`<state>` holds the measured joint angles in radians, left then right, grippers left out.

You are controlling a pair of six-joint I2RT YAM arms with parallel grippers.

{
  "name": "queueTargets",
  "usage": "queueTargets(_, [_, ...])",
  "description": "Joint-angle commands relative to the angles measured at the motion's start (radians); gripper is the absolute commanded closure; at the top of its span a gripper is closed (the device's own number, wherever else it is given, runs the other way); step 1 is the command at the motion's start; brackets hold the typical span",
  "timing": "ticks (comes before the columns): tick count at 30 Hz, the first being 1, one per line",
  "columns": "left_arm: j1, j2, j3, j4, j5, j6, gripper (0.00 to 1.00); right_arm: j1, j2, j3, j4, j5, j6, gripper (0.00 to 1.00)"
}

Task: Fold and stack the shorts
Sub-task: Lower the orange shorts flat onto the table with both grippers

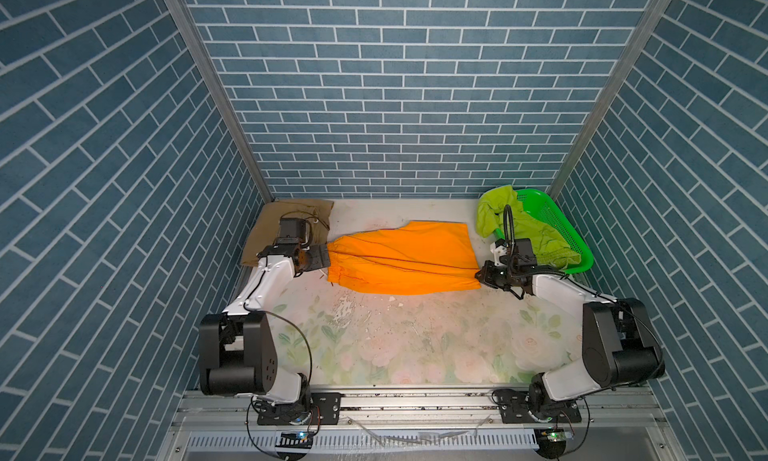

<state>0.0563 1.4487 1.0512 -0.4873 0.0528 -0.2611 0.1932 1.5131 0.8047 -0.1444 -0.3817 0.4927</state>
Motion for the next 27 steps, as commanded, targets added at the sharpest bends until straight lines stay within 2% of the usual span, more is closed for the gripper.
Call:
queueTargets(1, [0.06, -0.07, -0.046, 0.043, 0.138, -0.125, 0.01, -0.002, 0.009, -0.024, 0.016, 0.028, 0.003, 1.0])
queueTargets(4, [0.077, -0.125, -0.092, 0.173, 0.284, -0.227, 0.0, -0.002, 0.017, -0.04, 0.025, 0.032, 0.004, 1.0])
queueTargets(8, [0.009, -0.091, -0.08, 0.318, 0.405, -0.388, 0.0, -0.001, 0.03, -0.042, 0.023, 0.04, 0.002, 0.98])
queueTargets(13, [-0.156, -0.015, -0.059, 0.369, 0.374, -0.434, 0.0, -0.001, 0.041, -0.011, 0.002, 0.053, -0.001, 0.87])
queueTargets(17, [-0.165, 0.048, -0.152, 0.468, 0.371, -0.467, 0.0, 0.001, 0.048, -0.014, -0.017, 0.058, -0.007, 0.79])
queueTargets(22, [-0.145, 0.103, -0.201, 0.477, 0.323, -0.436, 0.0, 0.0, -0.012, -0.027, -0.084, 0.078, -0.038, 0.58])
queueTargets(27, [-0.139, 0.106, -0.219, 0.391, 0.267, -0.367, 0.0, 0.001, -0.077, 0.039, -0.179, 0.137, -0.076, 0.27])
